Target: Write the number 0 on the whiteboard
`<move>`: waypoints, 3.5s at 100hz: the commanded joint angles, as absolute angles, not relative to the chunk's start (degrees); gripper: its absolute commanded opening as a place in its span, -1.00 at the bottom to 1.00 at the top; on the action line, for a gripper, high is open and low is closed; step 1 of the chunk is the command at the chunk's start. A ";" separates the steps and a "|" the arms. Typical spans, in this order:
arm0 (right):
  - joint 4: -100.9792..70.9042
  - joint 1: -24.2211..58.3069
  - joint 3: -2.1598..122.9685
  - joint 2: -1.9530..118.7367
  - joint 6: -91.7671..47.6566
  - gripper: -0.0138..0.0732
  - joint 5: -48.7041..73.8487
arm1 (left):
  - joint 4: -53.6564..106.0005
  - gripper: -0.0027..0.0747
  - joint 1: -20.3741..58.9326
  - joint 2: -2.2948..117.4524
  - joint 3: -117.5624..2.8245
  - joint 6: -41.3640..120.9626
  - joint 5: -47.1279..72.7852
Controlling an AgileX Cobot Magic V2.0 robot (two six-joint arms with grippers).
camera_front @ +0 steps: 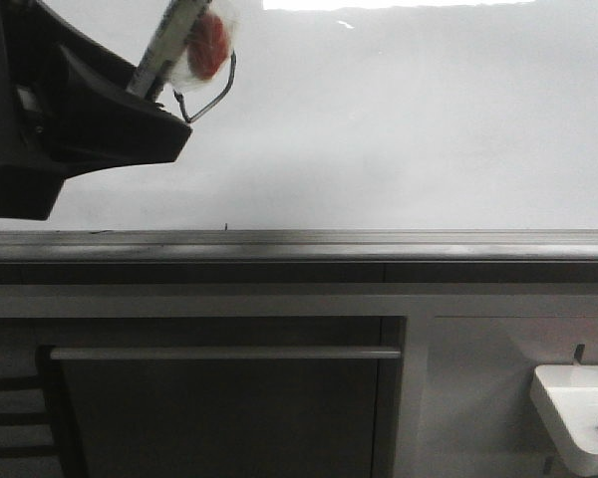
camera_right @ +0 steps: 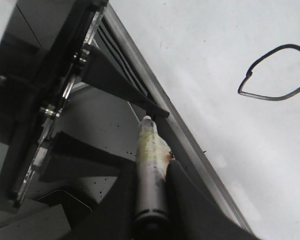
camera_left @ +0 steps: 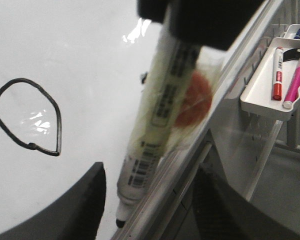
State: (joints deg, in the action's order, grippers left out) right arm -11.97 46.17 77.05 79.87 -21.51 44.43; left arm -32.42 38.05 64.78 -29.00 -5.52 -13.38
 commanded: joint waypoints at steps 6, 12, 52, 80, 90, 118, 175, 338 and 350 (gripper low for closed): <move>-12.83 46.19 78.45 77.42 -22.14 -0.84 42.12 | -31.75 -0.36 37.48 64.06 -30.85 -6.00 -19.32; -13.04 46.19 78.45 77.42 -22.14 -0.84 42.12 | -31.75 -0.62 37.48 64.06 -30.85 -6.00 -19.32; -14.33 46.19 78.45 77.53 -22.14 -0.40 41.32 | -31.59 -0.98 37.48 64.06 -30.85 -6.00 -18.76; -10.44 43.66 78.45 77.53 -21.57 0.77 30.51 | -8.96 -0.98 32.67 65.39 -30.85 -6.00 -17.15; -10.44 42.30 78.45 77.53 -21.57 0.67 30.23 | 5.52 -0.98 29.24 67.16 -30.85 -6.00 -17.05; -10.44 41.95 78.45 77.53 -21.48 0.60 31.82 | 12.92 -0.98 26.55 72.61 -32.74 -6.26 -14.43; -10.44 41.95 78.45 77.53 -21.48 0.60 32.53 | 14.51 -0.98 25.81 77.66 -41.24 -6.35 -3.17; -8.26 32.93 43.00 34.09 -21.34 -0.81 17.02 | -5.21 -0.98 25.81 29.81 -32.28 -6.01 -1.35; -8.22 32.93 33.44 24.58 -21.34 -0.81 15.09 | -5.46 -0.98 25.81 23.69 -27.39 -6.01 -1.48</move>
State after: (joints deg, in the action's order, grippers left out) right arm -8.58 33.33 37.81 30.38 -21.16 21.38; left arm -4.62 26.01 27.28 -28.87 -5.68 3.14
